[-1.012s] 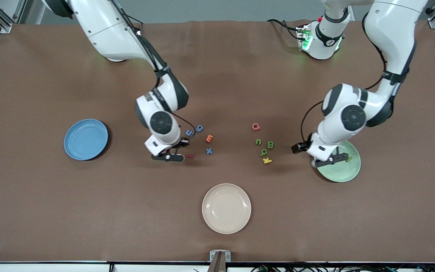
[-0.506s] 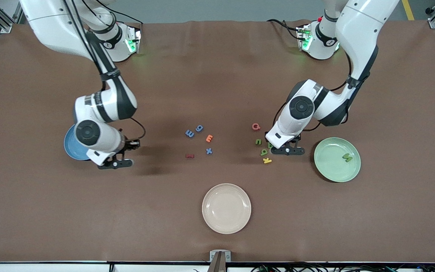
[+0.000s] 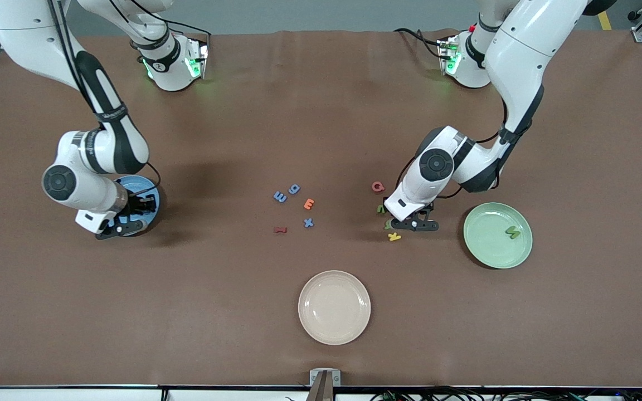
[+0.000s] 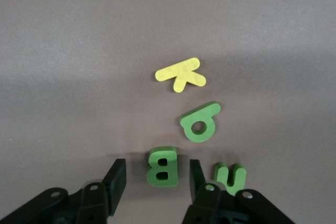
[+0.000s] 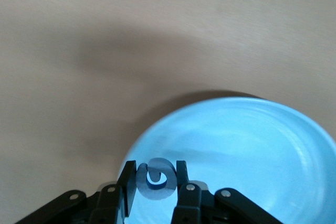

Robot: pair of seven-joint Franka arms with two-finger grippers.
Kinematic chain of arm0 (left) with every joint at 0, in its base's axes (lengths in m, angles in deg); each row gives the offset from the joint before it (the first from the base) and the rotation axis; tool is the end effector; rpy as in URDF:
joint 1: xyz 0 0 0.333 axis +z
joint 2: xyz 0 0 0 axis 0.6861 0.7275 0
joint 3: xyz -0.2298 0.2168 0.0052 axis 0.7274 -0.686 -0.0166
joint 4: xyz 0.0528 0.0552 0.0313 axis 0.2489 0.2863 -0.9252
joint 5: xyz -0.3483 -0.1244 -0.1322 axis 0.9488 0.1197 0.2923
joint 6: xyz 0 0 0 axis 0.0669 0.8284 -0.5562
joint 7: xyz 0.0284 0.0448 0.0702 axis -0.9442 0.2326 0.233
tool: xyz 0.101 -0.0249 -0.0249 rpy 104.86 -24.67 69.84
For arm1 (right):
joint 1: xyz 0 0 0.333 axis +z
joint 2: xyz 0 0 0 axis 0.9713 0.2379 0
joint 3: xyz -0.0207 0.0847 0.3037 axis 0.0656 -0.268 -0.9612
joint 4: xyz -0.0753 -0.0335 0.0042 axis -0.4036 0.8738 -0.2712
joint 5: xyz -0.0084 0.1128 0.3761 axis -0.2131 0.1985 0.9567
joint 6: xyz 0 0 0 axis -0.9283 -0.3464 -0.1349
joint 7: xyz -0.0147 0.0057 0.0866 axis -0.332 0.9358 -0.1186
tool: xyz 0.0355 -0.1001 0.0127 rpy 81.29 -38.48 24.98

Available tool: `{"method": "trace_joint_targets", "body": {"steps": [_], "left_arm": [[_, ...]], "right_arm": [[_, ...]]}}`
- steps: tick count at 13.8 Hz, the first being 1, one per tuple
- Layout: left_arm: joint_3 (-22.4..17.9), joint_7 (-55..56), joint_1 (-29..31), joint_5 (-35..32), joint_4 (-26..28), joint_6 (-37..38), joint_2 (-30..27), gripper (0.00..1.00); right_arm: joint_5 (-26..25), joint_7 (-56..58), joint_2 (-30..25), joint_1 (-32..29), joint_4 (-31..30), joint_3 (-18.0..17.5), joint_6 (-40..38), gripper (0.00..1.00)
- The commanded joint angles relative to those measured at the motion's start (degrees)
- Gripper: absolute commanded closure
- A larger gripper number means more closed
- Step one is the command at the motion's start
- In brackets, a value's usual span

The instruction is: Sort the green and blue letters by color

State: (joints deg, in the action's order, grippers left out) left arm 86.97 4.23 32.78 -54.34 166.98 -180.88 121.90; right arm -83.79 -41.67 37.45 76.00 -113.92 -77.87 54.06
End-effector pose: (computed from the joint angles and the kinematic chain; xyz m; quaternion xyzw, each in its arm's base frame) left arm 0.5270 -0.3000 0.1839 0.9989 -0.0428 -0.0109 0.0123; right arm 0.5517 -0.0170 0.2120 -0.9877 -0.1358 0.0771 0.0079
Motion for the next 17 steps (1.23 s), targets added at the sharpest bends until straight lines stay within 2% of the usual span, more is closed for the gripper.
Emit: {"method": "trace_joint_targets", "body": {"steps": [1, 2, 3, 5, 6, 7, 9, 11, 14, 17], "left_arm": [[-0.08, 0.61, -0.18, -1.27, -0.43, -1.71, 1.78, 0.46], [-0.08, 0.61, -0.18, -1.27, -0.43, -1.72, 2.3, 0.49], [-0.08, 0.61, -0.18, -1.27, -0.43, -1.72, 2.31, 0.56], [-0.08, 0.0, 0.0, -1.27, -0.43, -1.63, 2.05, 0.82], [-0.08, 0.0, 0.17, -1.27, -0.43, -1.63, 1.7, 0.91], [-0.08, -0.09, 0.61, -1.27, -0.43, -1.54, 1.17, 0.96], [-0.17, 0.0, 1.92, -1.27, -0.26, -0.76, -2.07, 1.0], [-0.26, -2.18, 4.9, -1.27, -0.52, 3.53, -6.11, 1.0], [-0.17, -14.54, 13.76, -1.27, -0.34, 7.15, -9.29, 1.0], [-0.26, -26.07, 21.86, -1.36, -0.34, 6.98, -8.59, 0.99]], "right_arm": [[-0.77, 1.29, -2.28, -2.31, -2.06, -1.26, -0.13, 0.3], [-0.68, 1.12, -2.45, -2.49, -2.15, -1.35, -0.31, 0.01], [-0.33, 0.42, -2.72, -2.31, -2.15, -1.44, -1.18, 0.0], [0.72, -3.59, -4.12, -0.83, -2.06, -1.96, -3.03, 0.0], [0.73, -9.54, -4.73, 2.66, -1.8, -2.31, -4.08, 0.0], [0.73, -16.91, -5.17, 6.44, -1.36, -2.4, -4.96, 0.0], [0.9, -27.14, -4.74, 12.86, 0.39, -2.49, -5.06, 0.0], [3.44, -36.37, -3.78, 20.32, 3.11, -2.41, -4.44, 0.0], [5.21, -47.19, -0.27, 27.55, 7.77, -2.4, -3.13, 0.0], [5.12, -54.85, 4.12, 32.04, 9.8, -2.32, 1.08, 0.0]]}}
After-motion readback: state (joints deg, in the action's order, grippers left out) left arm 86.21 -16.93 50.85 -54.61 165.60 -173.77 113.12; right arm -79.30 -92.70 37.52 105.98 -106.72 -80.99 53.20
